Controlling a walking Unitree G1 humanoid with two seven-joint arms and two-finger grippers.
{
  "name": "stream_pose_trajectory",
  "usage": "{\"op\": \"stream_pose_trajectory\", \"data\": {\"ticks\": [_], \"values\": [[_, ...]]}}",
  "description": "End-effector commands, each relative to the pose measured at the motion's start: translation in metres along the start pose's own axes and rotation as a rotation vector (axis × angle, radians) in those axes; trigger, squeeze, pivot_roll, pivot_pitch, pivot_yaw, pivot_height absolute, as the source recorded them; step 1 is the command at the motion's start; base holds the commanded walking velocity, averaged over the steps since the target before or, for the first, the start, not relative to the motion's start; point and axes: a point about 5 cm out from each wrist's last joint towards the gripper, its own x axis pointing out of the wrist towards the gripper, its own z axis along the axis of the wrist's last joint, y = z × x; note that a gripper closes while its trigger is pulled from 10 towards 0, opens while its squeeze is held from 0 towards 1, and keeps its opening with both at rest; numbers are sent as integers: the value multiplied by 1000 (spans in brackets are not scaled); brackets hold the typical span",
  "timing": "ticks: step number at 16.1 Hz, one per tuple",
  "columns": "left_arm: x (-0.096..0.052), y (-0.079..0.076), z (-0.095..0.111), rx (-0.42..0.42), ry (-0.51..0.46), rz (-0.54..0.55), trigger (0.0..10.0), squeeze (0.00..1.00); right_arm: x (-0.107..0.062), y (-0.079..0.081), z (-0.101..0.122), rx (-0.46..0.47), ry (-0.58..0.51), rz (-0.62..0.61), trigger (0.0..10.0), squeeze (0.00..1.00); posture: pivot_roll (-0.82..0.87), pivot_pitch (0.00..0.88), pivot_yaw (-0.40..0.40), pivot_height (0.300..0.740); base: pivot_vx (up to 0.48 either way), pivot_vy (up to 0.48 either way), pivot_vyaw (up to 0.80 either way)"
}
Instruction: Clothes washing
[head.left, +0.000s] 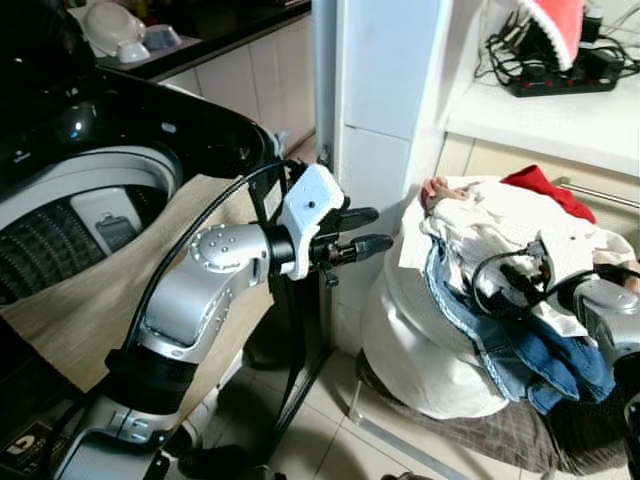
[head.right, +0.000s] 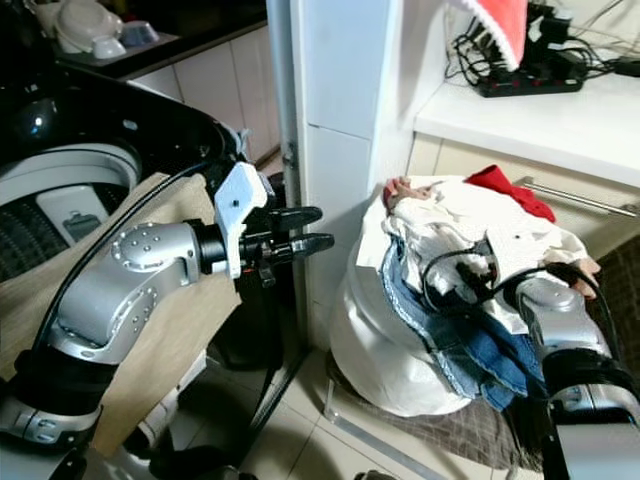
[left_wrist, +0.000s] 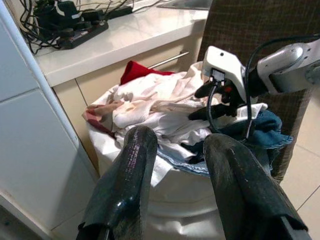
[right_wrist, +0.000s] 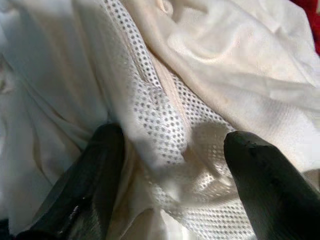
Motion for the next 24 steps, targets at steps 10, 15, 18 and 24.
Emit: {"op": "stream_pose_trajectory", "data": {"ticks": [10,15,18,24], "values": [[1,5,-1,22,23,75,10000,0,3,-6,0,125,-52,18,0,0,-108,0,61,740,0,0,0],[0,14,3,18,-8,196,10000,0,0,-13,18,158,-214,-30,0,0,-92,1,45,740,0,0,0],[-14,32,0,-25,-42,475,10000,0,-33,-18,79,301,-681,-200,10000,0,-90,7,36,740,0,0,0],[-45,13,-25,-46,-56,728,10000,0,-102,80,59,349,-773,-176,10000,0,-112,16,42,740,0,0,0]]}}
